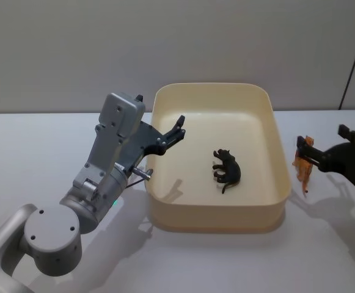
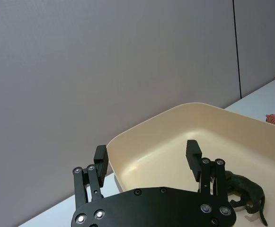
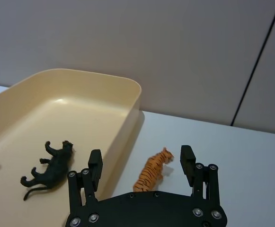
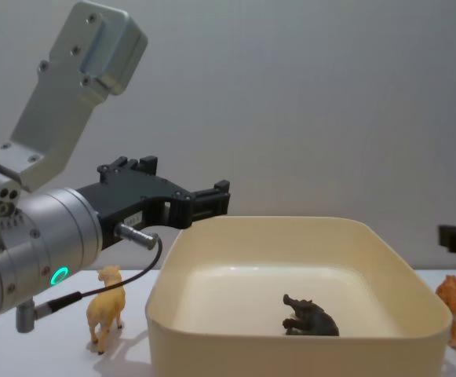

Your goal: Pick up the toy alternately with two hands and place it into the central storage box.

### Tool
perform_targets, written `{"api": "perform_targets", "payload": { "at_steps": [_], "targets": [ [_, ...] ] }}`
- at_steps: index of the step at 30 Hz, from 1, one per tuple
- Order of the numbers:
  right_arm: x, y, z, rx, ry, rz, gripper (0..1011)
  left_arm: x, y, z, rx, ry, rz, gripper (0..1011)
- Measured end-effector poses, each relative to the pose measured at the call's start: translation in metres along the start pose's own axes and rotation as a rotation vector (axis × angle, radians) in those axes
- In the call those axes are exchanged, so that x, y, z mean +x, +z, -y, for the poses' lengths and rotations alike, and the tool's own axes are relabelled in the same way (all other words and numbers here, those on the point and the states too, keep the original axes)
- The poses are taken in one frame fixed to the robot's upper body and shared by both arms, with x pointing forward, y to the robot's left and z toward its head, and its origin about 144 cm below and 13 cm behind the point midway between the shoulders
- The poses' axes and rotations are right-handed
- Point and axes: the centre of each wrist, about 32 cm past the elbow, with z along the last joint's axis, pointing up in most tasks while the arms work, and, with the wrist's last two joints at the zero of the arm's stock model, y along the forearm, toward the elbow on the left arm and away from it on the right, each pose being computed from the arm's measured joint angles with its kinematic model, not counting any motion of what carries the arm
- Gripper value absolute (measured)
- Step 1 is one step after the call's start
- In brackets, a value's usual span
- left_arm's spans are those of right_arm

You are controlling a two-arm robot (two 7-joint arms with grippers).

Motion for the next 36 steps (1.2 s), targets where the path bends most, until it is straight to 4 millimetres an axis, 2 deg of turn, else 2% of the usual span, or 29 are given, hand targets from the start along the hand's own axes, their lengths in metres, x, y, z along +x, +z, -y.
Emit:
{"api": "perform_targets", "payload": {
  "at_steps": [7,17,36],
  "targets": [
    [0.008,-0.006,0.011,-0.035,-0.049,0.003,1001,0.000,0.000,0.000,0.000,0.000,0.000,1001],
    [0.013,-0.016,0.010,-0.076,-0.083,0.013,1001,0.000,0.000,0.000,0.000,0.000,0.000,1001],
    [0.004,-0.036,-0.025,-0.124,-0.054,0.053,1001,0.000,0.000,0.000,0.000,0.000,0.000,1001]
  ]
}}
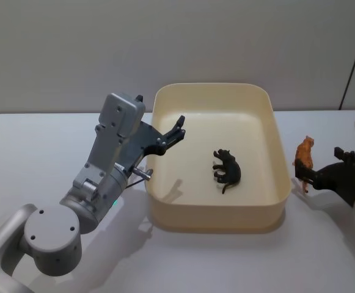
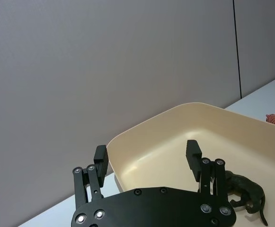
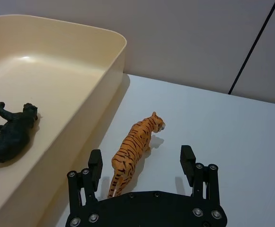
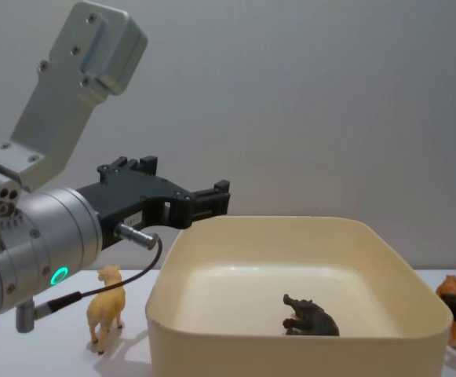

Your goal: Pick up the toy alternately with two hands and place it into the central storage box.

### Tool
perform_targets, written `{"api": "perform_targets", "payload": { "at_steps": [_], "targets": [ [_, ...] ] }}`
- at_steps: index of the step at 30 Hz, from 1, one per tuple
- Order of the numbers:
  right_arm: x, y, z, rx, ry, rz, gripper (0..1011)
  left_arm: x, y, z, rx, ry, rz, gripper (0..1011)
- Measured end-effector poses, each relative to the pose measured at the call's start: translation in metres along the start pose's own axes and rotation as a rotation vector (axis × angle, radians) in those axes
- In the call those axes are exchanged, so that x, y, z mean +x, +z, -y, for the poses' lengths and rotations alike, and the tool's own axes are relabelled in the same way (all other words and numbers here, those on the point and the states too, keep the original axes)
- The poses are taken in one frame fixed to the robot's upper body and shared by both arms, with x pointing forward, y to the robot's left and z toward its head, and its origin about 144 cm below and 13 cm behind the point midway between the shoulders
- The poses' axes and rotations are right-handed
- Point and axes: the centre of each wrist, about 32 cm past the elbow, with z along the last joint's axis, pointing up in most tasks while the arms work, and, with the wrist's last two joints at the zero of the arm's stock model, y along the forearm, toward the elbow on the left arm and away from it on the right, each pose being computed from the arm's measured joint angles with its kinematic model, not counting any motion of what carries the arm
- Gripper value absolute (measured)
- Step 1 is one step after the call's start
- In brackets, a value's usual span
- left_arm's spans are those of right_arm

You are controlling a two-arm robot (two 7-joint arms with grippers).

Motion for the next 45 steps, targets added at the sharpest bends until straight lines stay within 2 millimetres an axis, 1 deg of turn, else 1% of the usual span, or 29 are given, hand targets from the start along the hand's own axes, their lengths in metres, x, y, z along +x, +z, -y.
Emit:
{"api": "perform_targets", "payload": {
  "at_steps": [7,11,12,15,16,18,20,21,23,24,27,28,31,33,37,45],
  "targets": [
    [-0.005,-0.004,-0.013,-0.016,-0.011,0.015,996,0.000,0.000,0.000,0.000,0.000,0.000,1001],
    [-0.007,-0.006,-0.016,-0.020,-0.014,0.020,941,0.000,0.000,0.000,0.000,0.000,0.000,1001],
    [-0.007,-0.006,-0.017,-0.021,-0.016,0.022,901,0.000,0.000,0.000,0.000,0.000,0.000,1001],
    [-0.008,-0.007,-0.020,-0.024,-0.017,0.025,853,0.000,0.000,0.000,0.000,0.000,0.000,1001],
    [-0.009,-0.007,-0.020,-0.024,-0.017,0.025,794,0.000,0.000,0.000,0.000,0.000,0.000,1001],
    [-0.009,-0.007,-0.021,-0.026,-0.018,0.027,759,0.000,0.000,0.000,0.000,0.000,0.000,1001],
    [-0.010,-0.007,-0.022,-0.027,-0.019,0.028,658,0.000,0.000,0.000,0.000,0.000,0.000,1001],
    [-0.010,-0.008,-0.022,-0.027,-0.019,0.029,658,0.000,0.000,0.000,0.000,0.000,0.000,1001],
    [-0.010,-0.008,-0.024,-0.029,-0.020,0.031,559,0.000,0.000,0.000,0.000,0.000,0.000,1002],
    [-0.010,-0.008,-0.024,-0.029,-0.020,0.031,559,0.000,0.000,0.000,0.000,0.000,0.000,1002],
    [-0.011,-0.008,-0.024,-0.030,-0.020,0.032,458,0.000,0.000,0.000,0.000,0.000,0.000,1001],
    [-0.011,-0.008,-0.024,-0.030,-0.020,0.032,440,0.000,0.000,0.000,0.000,0.000,0.000,1001],
    [-0.011,-0.008,-0.024,-0.029,-0.019,0.030,329,0.000,0.000,0.000,0.000,0.000,0.000,1001],
    [-0.011,-0.008,-0.023,-0.026,-0.017,0.025,311,0.000,0.000,0.000,0.000,0.000,0.000,1001],
    [-0.012,-0.008,-0.020,-0.022,-0.014,0.015,309,0.000,0.000,0.000,0.000,0.000,0.000,1001],
    [-0.010,-0.002,-0.006,0.018,-0.040,-0.018,309,0.000,0.000,0.000,0.000,0.000,0.000,1001]
  ]
}}
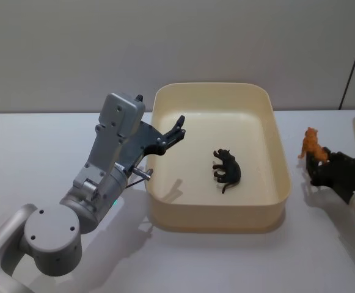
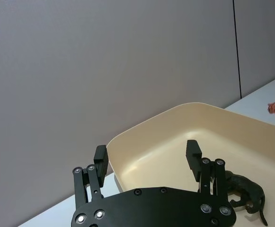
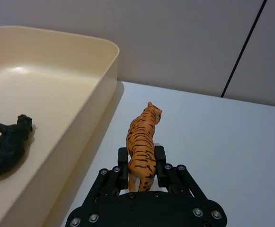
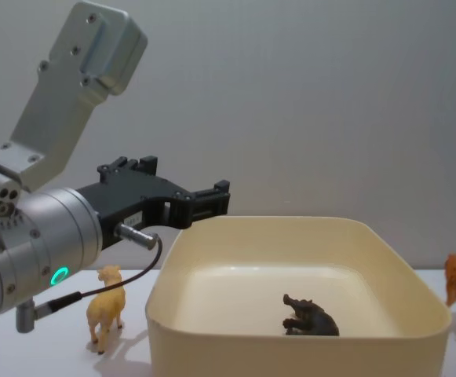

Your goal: Pick up the toy alternately with two hands and place it into the central storage box.

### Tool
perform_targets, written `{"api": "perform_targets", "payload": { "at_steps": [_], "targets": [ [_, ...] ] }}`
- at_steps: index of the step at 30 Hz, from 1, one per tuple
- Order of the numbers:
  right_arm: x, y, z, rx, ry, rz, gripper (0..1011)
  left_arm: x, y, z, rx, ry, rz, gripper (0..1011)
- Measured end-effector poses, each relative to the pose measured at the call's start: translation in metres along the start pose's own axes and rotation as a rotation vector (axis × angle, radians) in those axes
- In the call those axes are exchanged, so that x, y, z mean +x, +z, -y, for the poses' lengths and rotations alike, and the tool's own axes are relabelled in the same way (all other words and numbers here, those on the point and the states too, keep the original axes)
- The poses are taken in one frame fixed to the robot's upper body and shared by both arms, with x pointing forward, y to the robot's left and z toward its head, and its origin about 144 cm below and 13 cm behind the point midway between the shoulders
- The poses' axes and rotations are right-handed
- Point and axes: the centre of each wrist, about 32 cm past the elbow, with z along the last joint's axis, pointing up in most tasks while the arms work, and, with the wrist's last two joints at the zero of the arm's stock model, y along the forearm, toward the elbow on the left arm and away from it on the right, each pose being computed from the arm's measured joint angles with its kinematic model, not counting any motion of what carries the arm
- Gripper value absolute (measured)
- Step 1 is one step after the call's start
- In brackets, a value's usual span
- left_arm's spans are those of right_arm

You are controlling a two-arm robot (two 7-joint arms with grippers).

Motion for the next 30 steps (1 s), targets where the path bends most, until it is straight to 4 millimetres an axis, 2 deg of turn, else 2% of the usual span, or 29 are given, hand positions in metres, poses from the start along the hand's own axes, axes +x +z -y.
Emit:
{"api": "perform_targets", "payload": {
  "at_steps": [9,17,24,30],
  "targets": [
    [0.005,0.020,0.020,0.078,-0.024,-0.033,307,0.000,0.000,0.000,0.000,0.000,0.000,1001],
    [0.006,0.041,0.029,0.134,0.011,-0.054,309,0.000,0.000,0.000,0.000,0.000,0.000,1001],
    [-0.001,0.051,0.026,0.142,0.070,-0.057,309,0.000,0.000,0.000,0.000,0.000,0.000,1001],
    [-0.014,0.056,0.015,0.129,0.126,-0.050,309,0.000,0.000,0.000,0.000,0.000,0.000,1001]
  ]
}}
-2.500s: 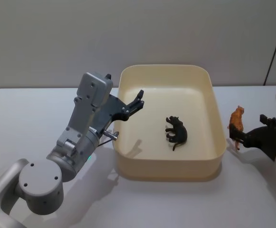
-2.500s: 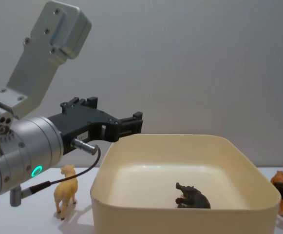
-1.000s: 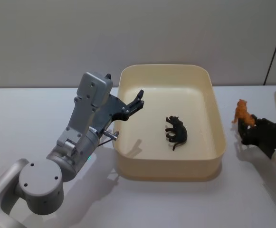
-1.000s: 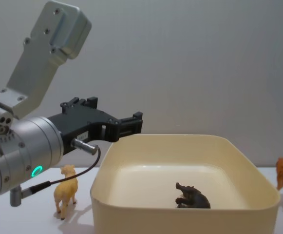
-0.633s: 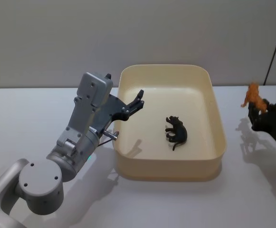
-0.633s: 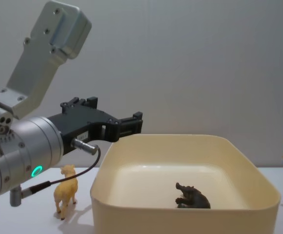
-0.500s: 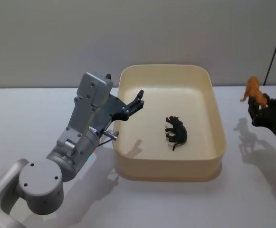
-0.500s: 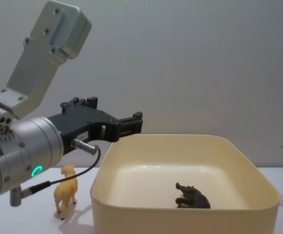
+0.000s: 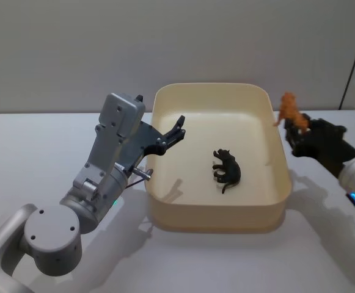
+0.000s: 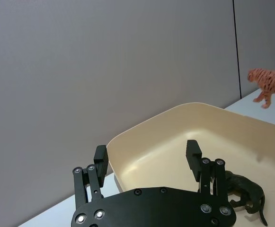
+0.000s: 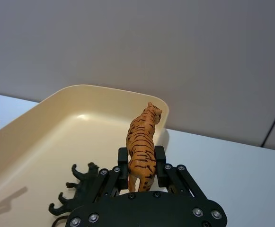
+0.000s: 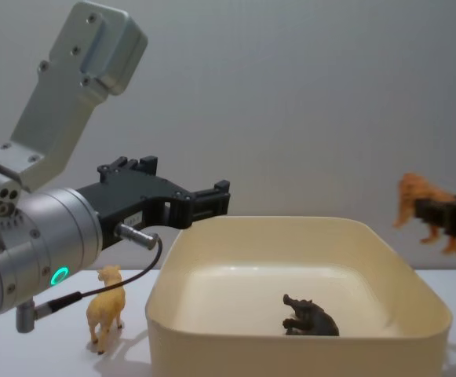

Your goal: Pick up the toy alternately with two hands and place it into the central storage box.

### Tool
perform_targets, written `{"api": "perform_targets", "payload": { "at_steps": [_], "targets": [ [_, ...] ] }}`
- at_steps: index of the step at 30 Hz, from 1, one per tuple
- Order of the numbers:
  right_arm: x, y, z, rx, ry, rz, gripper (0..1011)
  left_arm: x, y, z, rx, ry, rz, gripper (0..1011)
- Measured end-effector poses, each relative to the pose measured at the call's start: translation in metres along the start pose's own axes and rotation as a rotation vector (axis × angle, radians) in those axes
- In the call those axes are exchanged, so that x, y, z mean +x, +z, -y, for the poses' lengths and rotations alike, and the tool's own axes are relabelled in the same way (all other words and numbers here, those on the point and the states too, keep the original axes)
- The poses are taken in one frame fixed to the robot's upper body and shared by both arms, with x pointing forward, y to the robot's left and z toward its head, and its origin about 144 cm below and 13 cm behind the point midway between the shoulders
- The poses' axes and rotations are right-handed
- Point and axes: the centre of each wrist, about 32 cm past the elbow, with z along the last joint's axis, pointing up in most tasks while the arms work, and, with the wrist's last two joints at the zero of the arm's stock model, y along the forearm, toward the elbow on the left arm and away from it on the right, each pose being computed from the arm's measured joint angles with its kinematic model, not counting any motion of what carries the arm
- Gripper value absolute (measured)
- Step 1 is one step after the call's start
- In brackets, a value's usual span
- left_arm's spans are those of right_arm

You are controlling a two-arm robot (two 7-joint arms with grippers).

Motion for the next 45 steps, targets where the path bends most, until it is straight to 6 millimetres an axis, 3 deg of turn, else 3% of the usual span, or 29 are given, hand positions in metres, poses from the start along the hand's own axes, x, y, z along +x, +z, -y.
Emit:
{"api": "perform_targets", "payload": {
  "at_steps": [10,14,18,20,22,25,28,30,33,45],
  "targets": [
    [-0.020,-0.002,-0.029,-0.022,0.069,0.023,332,0.000,0.000,0.000,0.000,0.000,0.000,1002],
    [-0.026,-0.003,-0.037,-0.026,0.087,0.030,444,0.000,0.000,0.000,0.000,0.000,0.000,1001],
    [-0.029,-0.003,-0.042,-0.028,0.099,0.035,617,0.000,0.000,0.000,0.000,0.000,0.000,1001],
    [-0.031,-0.003,-0.044,-0.029,0.104,0.038,646,0.000,0.000,0.000,0.000,0.000,0.000,1001],
    [-0.032,-0.003,-0.045,-0.029,0.108,0.039,755,0.000,0.000,0.000,0.000,0.000,0.000,1001],
    [-0.034,-0.003,-0.047,-0.031,0.113,0.041,829,0.000,0.000,0.000,0.000,0.000,0.000,1001],
    [-0.034,-0.003,-0.048,-0.031,0.115,0.042,839,0.000,0.000,0.000,0.000,0.000,0.000,1001],
    [-0.035,-0.002,-0.048,-0.030,0.116,0.043,945,0.000,0.000,0.000,0.000,0.000,0.000,1001],
    [-0.032,-0.002,-0.046,-0.028,0.112,0.041,1001,0.000,0.000,0.000,0.000,0.000,0.000,1001],
    [-0.020,0.000,-0.033,-0.015,0.082,0.026,1001,-0.001,0.002,-0.004,0.006,0.006,-0.003,1001]
  ]
}}
